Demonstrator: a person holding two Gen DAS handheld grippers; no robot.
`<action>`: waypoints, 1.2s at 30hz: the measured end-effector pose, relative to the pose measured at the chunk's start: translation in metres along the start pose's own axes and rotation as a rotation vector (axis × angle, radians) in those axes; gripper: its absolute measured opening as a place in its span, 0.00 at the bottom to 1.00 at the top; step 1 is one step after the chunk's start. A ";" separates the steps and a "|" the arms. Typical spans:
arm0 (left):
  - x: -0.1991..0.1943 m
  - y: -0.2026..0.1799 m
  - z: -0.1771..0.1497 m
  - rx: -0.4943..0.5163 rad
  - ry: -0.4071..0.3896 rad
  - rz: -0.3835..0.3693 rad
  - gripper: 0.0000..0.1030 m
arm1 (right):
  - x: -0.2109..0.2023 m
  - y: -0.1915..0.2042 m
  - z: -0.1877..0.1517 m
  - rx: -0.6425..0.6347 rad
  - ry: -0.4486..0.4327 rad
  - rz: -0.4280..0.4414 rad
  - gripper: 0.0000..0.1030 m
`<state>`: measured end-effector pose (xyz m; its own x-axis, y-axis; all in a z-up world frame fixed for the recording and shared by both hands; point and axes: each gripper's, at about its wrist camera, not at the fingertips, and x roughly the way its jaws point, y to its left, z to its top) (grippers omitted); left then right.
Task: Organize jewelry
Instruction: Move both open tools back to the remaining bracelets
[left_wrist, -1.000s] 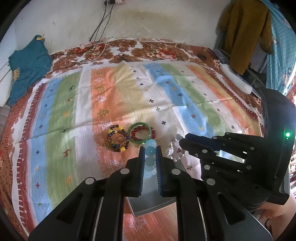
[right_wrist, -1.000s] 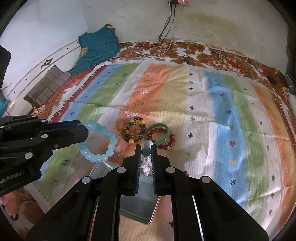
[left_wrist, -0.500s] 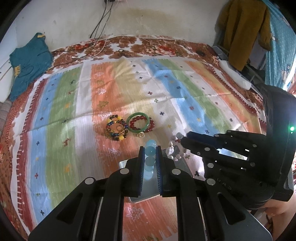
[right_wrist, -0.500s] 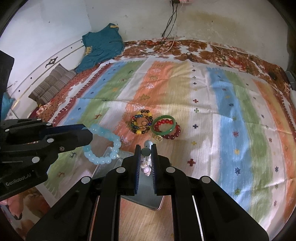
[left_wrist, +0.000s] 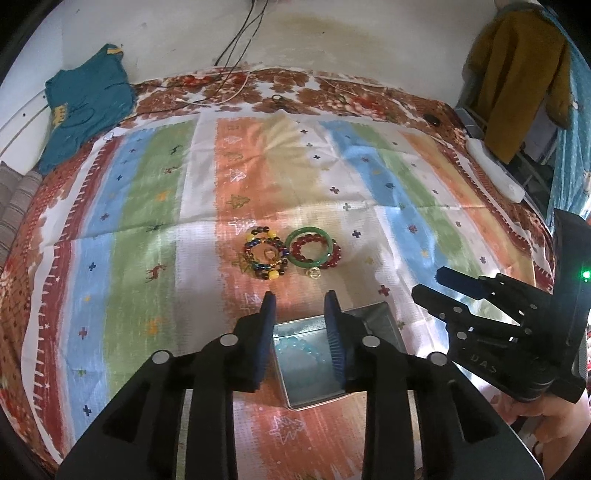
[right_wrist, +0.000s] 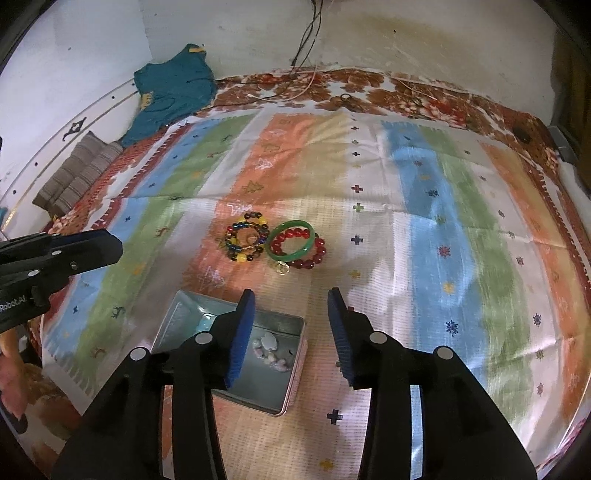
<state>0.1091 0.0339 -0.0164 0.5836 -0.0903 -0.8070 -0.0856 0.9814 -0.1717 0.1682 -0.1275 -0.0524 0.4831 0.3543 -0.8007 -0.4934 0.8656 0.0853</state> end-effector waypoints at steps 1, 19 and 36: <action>0.001 0.001 0.000 -0.003 0.003 0.005 0.29 | 0.001 0.000 0.000 0.001 0.002 0.000 0.44; 0.035 0.034 0.017 -0.074 0.049 0.130 0.58 | 0.026 -0.008 0.016 0.046 0.039 -0.005 0.64; 0.073 0.038 0.038 -0.060 0.081 0.166 0.58 | 0.062 -0.016 0.037 0.054 0.071 -0.023 0.73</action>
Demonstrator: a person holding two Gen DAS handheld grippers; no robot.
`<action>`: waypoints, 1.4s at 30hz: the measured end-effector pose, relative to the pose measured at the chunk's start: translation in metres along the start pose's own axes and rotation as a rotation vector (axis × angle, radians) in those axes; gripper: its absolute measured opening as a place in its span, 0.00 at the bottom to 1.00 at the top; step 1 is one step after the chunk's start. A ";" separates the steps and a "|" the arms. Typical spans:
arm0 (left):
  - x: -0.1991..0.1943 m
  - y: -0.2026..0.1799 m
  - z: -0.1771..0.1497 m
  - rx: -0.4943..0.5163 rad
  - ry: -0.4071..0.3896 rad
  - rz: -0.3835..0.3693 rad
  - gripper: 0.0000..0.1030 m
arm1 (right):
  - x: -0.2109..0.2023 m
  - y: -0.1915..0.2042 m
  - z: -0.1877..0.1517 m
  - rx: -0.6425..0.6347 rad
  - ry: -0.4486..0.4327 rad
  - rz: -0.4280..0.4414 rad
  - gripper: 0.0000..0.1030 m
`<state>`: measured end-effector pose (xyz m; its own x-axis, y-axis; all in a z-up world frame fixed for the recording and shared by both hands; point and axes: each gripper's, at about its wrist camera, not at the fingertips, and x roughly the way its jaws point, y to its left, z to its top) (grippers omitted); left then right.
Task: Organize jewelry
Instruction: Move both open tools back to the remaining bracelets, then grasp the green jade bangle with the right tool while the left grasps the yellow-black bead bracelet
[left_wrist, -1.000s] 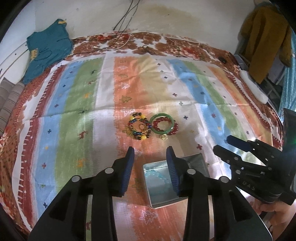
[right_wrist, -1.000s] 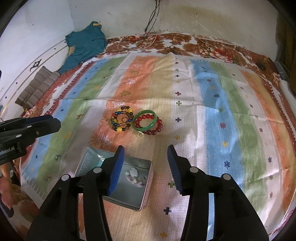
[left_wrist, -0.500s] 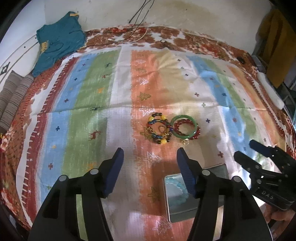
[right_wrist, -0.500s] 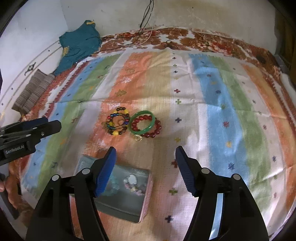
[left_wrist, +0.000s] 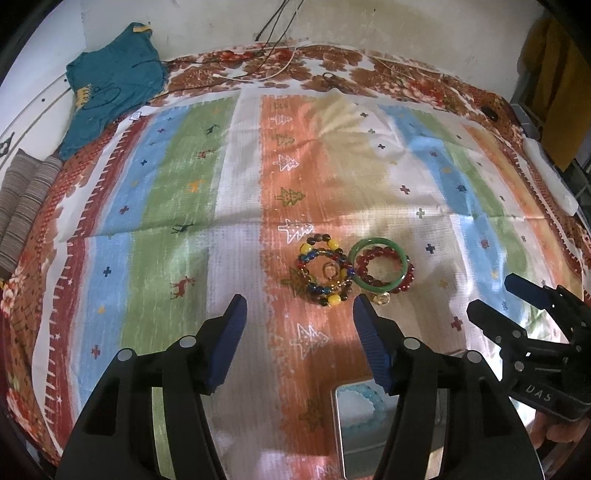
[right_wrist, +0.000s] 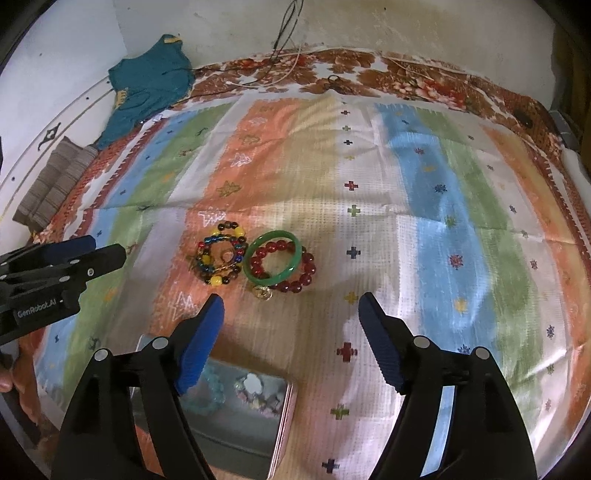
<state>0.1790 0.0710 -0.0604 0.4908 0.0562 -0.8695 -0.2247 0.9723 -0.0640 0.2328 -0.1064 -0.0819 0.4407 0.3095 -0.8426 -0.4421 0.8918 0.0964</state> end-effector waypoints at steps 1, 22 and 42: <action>0.002 0.001 0.001 -0.001 0.003 0.003 0.58 | 0.002 0.000 0.001 0.003 0.003 0.000 0.73; 0.044 -0.001 0.022 0.021 0.056 0.034 0.58 | 0.049 -0.001 0.013 -0.029 0.073 -0.072 0.75; 0.092 -0.005 0.034 0.052 0.133 0.025 0.53 | 0.086 0.001 0.031 -0.046 0.121 -0.092 0.75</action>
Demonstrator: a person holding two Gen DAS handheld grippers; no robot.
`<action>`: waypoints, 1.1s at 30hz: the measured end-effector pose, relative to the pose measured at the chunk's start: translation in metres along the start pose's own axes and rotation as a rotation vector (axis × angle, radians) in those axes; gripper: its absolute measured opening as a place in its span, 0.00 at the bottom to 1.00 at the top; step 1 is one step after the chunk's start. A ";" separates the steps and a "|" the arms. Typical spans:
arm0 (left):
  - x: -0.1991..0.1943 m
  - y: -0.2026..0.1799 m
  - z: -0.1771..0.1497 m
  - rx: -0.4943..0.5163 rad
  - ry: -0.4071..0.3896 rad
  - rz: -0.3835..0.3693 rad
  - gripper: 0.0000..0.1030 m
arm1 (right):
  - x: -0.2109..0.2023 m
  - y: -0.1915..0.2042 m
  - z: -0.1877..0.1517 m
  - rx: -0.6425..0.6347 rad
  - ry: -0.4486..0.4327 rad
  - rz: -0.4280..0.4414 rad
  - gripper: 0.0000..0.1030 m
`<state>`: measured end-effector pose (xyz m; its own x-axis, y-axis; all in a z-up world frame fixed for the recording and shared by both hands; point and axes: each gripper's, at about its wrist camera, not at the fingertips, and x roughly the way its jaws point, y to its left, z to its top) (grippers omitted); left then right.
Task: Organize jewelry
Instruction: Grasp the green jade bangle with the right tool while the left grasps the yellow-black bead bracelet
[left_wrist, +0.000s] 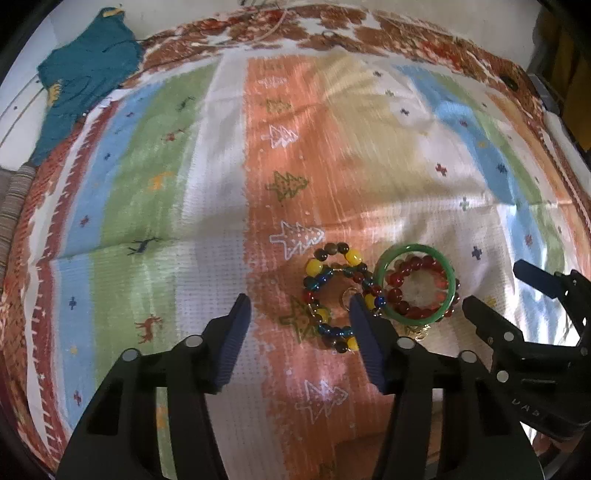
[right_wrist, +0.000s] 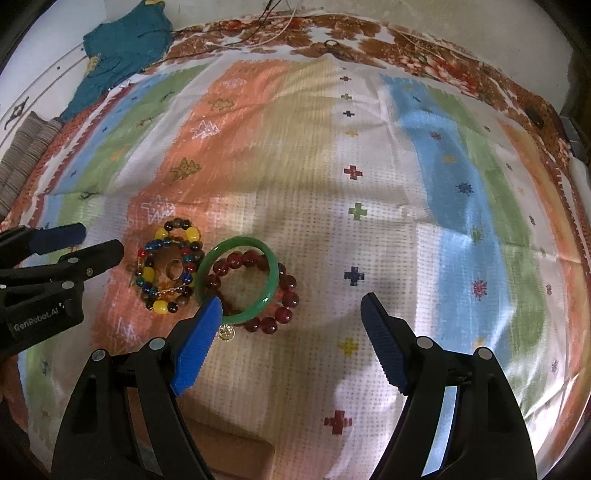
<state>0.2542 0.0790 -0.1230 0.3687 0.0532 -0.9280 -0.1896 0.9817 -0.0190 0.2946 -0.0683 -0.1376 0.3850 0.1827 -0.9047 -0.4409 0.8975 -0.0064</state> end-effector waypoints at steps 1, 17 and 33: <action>0.004 0.001 0.000 -0.002 0.006 0.003 0.53 | 0.002 0.000 0.001 0.001 0.002 0.000 0.75; 0.037 -0.002 0.008 0.015 0.074 -0.041 0.32 | 0.030 0.001 0.007 -0.010 0.066 0.001 0.60; 0.031 -0.006 0.007 0.067 0.069 -0.031 0.09 | 0.027 0.009 0.005 -0.041 0.056 0.047 0.10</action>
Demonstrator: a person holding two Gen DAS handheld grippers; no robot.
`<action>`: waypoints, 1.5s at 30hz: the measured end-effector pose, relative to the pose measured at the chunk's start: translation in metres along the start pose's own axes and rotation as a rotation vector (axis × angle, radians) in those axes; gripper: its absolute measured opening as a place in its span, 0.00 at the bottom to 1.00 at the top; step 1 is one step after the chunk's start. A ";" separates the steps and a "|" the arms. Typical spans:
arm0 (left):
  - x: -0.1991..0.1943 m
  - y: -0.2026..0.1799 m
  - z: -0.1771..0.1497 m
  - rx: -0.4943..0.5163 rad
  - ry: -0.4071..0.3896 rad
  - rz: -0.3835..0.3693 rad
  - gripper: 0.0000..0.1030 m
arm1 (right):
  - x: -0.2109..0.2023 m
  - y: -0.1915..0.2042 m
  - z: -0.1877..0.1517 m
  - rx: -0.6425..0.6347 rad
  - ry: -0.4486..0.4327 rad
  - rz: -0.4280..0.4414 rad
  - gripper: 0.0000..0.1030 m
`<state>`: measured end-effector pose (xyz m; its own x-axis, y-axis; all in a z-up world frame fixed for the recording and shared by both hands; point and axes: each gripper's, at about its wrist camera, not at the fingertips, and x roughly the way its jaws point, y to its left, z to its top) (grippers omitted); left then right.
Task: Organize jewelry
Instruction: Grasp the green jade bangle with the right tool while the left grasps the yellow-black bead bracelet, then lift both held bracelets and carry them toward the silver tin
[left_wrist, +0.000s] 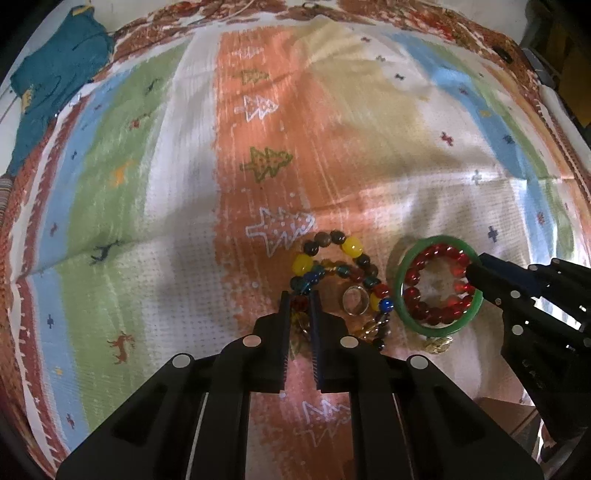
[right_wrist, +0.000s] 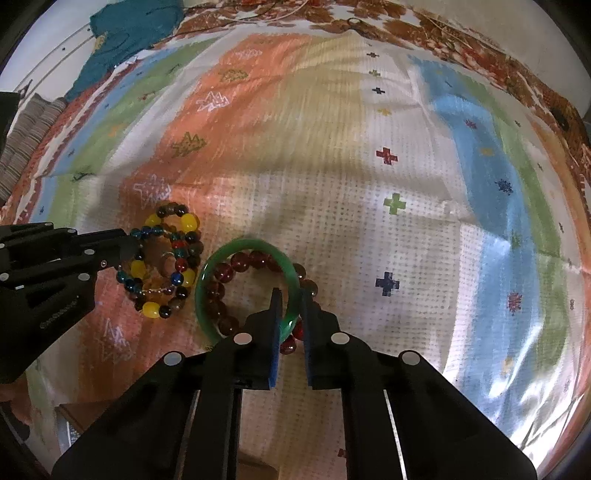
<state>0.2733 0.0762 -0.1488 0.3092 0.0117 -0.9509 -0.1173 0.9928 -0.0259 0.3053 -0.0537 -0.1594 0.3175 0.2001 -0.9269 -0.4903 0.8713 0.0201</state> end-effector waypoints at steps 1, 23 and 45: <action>-0.004 -0.001 0.001 0.002 -0.009 0.002 0.09 | -0.002 0.000 0.000 -0.001 -0.006 0.001 0.10; -0.064 -0.015 -0.009 0.049 -0.119 -0.003 0.09 | -0.047 -0.011 -0.008 0.033 -0.123 -0.014 0.09; -0.132 -0.036 -0.034 0.057 -0.249 -0.101 0.09 | -0.103 -0.007 -0.030 0.019 -0.215 0.008 0.09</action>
<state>0.2049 0.0345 -0.0323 0.5400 -0.0656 -0.8391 -0.0234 0.9954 -0.0929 0.2517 -0.0935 -0.0753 0.4802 0.2965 -0.8255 -0.4786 0.8772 0.0367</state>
